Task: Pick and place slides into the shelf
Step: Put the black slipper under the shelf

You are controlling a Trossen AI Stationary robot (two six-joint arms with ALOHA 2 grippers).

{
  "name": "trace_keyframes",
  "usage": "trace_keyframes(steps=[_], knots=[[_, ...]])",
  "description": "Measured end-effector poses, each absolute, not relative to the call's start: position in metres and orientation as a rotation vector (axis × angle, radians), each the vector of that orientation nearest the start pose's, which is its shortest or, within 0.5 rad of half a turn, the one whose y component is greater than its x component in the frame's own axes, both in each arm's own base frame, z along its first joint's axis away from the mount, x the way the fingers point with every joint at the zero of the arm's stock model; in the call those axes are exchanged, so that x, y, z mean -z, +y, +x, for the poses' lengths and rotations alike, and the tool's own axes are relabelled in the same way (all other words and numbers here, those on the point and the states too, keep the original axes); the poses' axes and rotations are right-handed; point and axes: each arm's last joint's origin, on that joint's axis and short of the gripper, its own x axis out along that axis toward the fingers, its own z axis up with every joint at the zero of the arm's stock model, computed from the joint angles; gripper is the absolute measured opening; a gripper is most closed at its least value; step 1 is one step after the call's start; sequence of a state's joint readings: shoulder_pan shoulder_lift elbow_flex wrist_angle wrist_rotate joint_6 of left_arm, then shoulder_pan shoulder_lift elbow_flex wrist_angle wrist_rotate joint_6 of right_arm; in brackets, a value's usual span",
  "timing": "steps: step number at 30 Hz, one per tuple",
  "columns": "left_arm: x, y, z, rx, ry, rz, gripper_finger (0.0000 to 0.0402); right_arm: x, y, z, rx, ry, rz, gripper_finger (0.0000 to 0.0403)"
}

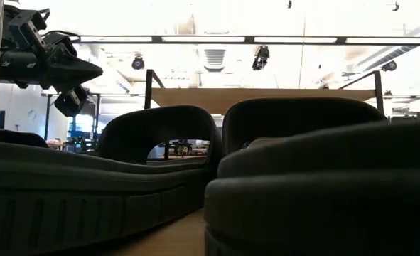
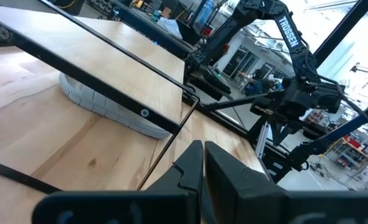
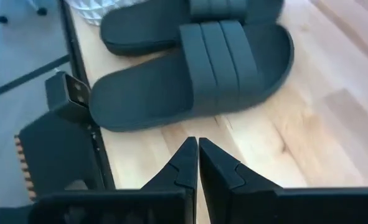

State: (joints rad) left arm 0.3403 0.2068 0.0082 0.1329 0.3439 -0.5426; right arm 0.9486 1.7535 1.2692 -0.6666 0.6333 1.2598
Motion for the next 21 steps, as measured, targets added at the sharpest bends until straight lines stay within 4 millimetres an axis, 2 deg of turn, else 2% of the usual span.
trace_keyframes(steps=[7,14,21], knots=[[-0.162,0.027,0.106,-0.014,0.062,-0.565,0.0002,-0.224,0.274,0.225,0.159,0.804,0.207,0.0008],[-0.162,0.027,0.106,-0.014,0.062,-0.565,0.0002,-0.225,0.267,0.233,0.182,0.783,0.17,0.0008],[-0.162,0.027,0.106,-0.014,0.063,-0.565,0.0002,-0.242,0.259,0.258,0.203,0.709,0.275,0.0008]])
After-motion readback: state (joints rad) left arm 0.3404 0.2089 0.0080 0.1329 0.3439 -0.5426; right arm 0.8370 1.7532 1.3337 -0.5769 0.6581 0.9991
